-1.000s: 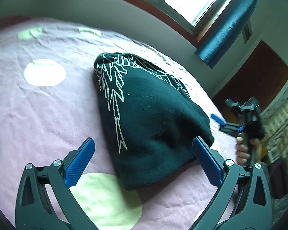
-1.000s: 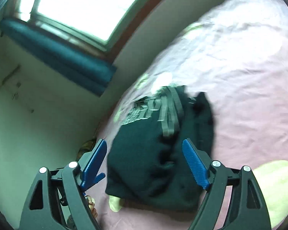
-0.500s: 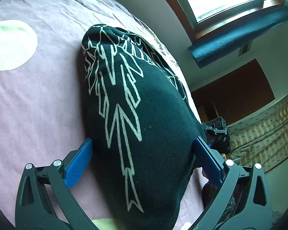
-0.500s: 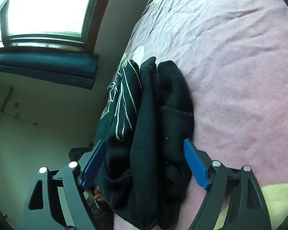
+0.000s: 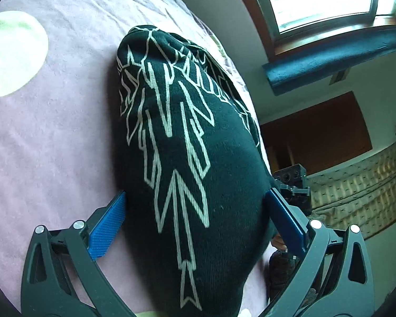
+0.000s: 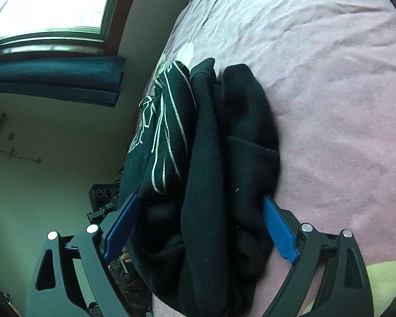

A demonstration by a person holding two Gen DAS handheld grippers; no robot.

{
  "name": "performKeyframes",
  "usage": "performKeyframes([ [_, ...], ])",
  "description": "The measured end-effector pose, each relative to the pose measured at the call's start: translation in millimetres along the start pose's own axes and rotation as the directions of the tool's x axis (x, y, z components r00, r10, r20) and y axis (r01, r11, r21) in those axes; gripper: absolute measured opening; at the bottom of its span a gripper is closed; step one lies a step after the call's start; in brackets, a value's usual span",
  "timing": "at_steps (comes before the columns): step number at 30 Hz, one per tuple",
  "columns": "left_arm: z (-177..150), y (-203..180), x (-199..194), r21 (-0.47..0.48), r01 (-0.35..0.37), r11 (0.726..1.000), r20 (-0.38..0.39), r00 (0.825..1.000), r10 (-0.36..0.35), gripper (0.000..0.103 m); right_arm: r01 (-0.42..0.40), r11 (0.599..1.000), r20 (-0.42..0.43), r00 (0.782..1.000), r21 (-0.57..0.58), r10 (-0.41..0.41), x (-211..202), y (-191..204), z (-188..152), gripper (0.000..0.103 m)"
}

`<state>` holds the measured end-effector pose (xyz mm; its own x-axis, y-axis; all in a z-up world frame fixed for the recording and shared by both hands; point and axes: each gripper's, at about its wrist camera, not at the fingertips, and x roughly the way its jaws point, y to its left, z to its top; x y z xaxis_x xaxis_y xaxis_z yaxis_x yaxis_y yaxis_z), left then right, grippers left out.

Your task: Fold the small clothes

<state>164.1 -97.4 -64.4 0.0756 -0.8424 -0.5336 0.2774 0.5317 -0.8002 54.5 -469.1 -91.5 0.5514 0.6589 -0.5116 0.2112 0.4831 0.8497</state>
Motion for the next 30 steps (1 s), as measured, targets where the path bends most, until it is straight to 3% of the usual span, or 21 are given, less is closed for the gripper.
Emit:
performKeyframes([
  [4, 3.5, 5.0, 2.5, -0.008, 0.028, 1.000, -0.022, 0.999, -0.028, 0.101, 0.003, 1.000, -0.033, 0.999, -0.002, -0.004, 9.3, 3.4, 8.4, 0.093],
  [9, -2.9, 10.7, -4.7, 0.013, 0.051, 0.999, -0.001, 0.999, -0.051, 0.101, -0.158, 0.979, -0.007, 0.987, 0.129, 0.160, -6.1, -13.6, 5.9, 0.093],
  [13, -2.6, 7.6, -3.6, 0.014, 0.033, 0.999, -0.001, 0.999, -0.033, 0.101, -0.018, 0.999, -0.031, 0.999, 0.039, 0.019, 6.1, 8.3, 3.3, 0.094],
  [18, -2.9, 2.2, -0.7, 0.019, 0.016, 1.000, 0.005, 1.000, -0.016, 0.101, 0.138, 0.988, -0.069, 0.987, -0.068, -0.143, 24.1, 28.9, 6.8, 0.095],
  [20, -3.9, -1.4, 0.0, 0.022, 0.014, 1.000, 0.011, 1.000, -0.014, 0.101, 0.123, 0.988, -0.093, 0.987, -0.096, -0.132, 28.2, 27.9, 10.3, 0.098],
  [22, -5.0, 3.4, 1.0, 0.006, 0.037, 0.999, 0.021, 0.999, -0.037, 0.101, 0.043, 0.998, -0.090, 0.995, -0.042, -0.046, 29.8, 19.0, 16.0, 0.099],
  [24, -5.1, 5.0, 1.8, 0.002, 0.036, 0.999, 0.020, 0.999, -0.036, 0.101, 0.010, 0.999, -0.090, 0.996, -0.047, -0.014, 31.6, 16.3, 17.0, 0.099],
  [27, -5.0, 1.7, -0.5, -0.004, 0.024, 1.000, 0.012, 1.000, -0.024, 0.101, 0.069, 0.987, -0.084, 0.993, -0.145, -0.082, 39.1, 27.1, 10.3, 0.098],
  [30, -5.7, 9.1, -5.5, -0.049, 0.073, 0.996, 0.028, 0.997, -0.072, 0.101, 0.100, 0.979, -0.072, 0.991, -0.177, -0.114, 39.7, 31.7, 6.7, 0.093],
])
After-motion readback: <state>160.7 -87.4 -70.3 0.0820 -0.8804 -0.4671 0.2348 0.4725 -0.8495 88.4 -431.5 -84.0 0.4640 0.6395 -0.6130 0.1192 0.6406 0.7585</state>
